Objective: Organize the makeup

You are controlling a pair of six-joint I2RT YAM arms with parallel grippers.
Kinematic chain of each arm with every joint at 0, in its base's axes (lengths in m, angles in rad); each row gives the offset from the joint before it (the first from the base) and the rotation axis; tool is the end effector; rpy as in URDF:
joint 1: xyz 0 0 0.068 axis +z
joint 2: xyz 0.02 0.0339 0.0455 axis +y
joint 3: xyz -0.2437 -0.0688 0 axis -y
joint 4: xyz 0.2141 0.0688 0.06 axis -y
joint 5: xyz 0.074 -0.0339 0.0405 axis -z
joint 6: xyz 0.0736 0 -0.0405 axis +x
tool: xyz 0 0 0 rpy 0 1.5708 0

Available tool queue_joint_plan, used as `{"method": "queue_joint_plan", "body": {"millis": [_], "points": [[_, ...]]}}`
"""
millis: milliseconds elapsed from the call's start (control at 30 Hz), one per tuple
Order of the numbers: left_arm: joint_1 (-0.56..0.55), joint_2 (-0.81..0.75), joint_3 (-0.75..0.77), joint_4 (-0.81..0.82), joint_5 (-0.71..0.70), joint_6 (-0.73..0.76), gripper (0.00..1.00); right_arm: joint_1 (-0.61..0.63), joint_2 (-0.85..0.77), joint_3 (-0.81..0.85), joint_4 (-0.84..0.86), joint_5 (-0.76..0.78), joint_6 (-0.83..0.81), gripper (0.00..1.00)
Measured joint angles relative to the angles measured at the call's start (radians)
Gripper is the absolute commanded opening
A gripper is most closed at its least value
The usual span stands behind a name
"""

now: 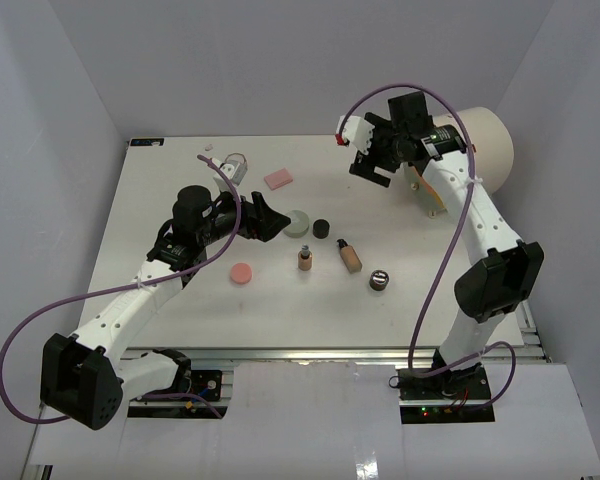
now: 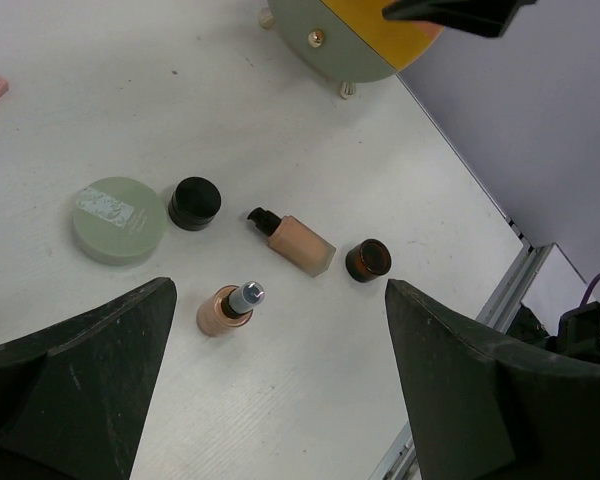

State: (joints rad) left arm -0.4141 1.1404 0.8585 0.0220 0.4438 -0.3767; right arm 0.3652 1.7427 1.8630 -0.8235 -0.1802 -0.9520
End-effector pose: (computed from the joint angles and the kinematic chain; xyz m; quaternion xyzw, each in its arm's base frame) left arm 0.2403 -0.1402 0.2969 0.1486 0.7707 -0.3900 0.4815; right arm 0.3490 0.1476 0.3442 -0.5830 0.6915 -0.0429 0.4243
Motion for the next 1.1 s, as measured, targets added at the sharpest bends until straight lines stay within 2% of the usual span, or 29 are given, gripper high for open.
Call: {"method": "queue_joint_plan", "body": {"millis": [33, 167, 267, 500, 733, 933, 1100], "points": [[0.000, 0.000, 0.000, -0.001, -0.002, 0.001, 0.96, 0.002, -0.023, -0.042, 0.011, -0.042, 0.065, 0.96], [0.000, -0.006, -0.001, -0.005, -0.014, 0.006, 0.96, 0.002, -0.084, -0.239, 0.027, -0.187, 0.268, 0.88], [0.000, -0.027, -0.010, -0.012, -0.026, 0.014, 0.96, 0.002, -0.100, -0.429, 0.064, -0.242, 0.372, 0.89], [0.000, -0.124, -0.066, -0.049, -0.065, 0.041, 0.97, 0.002, -0.179, -0.783, 0.158, -0.168, 0.508, 0.95], [0.000, -0.155, -0.082, -0.076, -0.103, 0.063, 0.97, 0.002, -0.245, -0.934, 0.289, -0.100, 0.548, 0.93], [0.000, -0.154, -0.082, -0.083, -0.115, 0.070, 0.97, 0.002, -0.245, -1.001, 0.331, -0.085, 0.553, 0.80], [0.000, -0.153, -0.082, -0.083, -0.116, 0.073, 0.97, 0.002, -0.251, -1.009, 0.360, -0.062, 0.552, 0.59]]}}
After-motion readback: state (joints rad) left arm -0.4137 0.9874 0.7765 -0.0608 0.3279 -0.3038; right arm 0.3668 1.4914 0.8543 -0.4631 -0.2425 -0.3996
